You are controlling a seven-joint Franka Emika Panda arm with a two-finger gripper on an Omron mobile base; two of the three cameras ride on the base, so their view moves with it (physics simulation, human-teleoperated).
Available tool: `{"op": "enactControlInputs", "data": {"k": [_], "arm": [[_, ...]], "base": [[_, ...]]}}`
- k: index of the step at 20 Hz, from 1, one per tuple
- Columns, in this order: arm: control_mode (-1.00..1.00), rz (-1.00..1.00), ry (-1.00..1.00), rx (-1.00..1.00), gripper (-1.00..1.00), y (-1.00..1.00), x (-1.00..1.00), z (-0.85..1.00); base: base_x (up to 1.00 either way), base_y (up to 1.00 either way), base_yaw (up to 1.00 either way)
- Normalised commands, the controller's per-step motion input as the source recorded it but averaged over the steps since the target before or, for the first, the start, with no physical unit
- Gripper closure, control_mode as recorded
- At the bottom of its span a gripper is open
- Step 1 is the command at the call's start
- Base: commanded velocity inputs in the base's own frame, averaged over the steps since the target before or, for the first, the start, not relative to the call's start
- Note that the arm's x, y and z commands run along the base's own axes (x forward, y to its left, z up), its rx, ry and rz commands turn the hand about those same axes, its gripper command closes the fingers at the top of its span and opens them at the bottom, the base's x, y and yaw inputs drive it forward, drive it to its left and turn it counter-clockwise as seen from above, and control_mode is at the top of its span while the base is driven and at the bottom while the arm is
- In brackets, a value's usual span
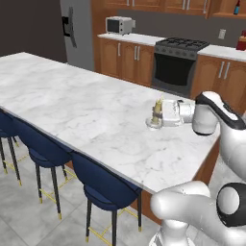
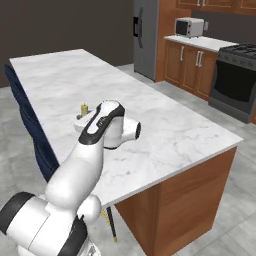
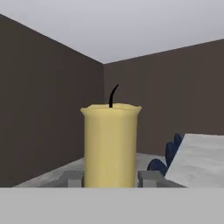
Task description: Get the candle and the beer from the cabinet and move them to the dining counter.
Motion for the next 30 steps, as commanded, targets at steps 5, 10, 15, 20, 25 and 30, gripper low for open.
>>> {"op": "enactControlInputs", "data": {"k": [5,10,15,20,25,30], "arm": [[-1.0,0.47,-0.05,-0.02,1.0,0.07,0.36,-0.4],[-1.0,0.38,0.0,-0.03,1.0,0.19,0.26,-0.46],[-1.0,0.29,0.0,-0.06,1.0,0.34,0.11,-0.49],[-1.0,0.2,-0.01,-0.03,1.0,0.39,0.12,-0.46],[-1.0,0.05,-0.02,0.0,1.0,0.21,0.13,-0.32],[-1.0,0.05,0.0,0.0,1.0,0.07,0.14,-0.35]], "base": [[0.0,0.0,0.0],[0.0,0.0,0.0],[0.0,0.0,0.0],[0.0,0.0,0.0],[0.0,0.0,0.0],[0.0,0.0,0.0]]}}
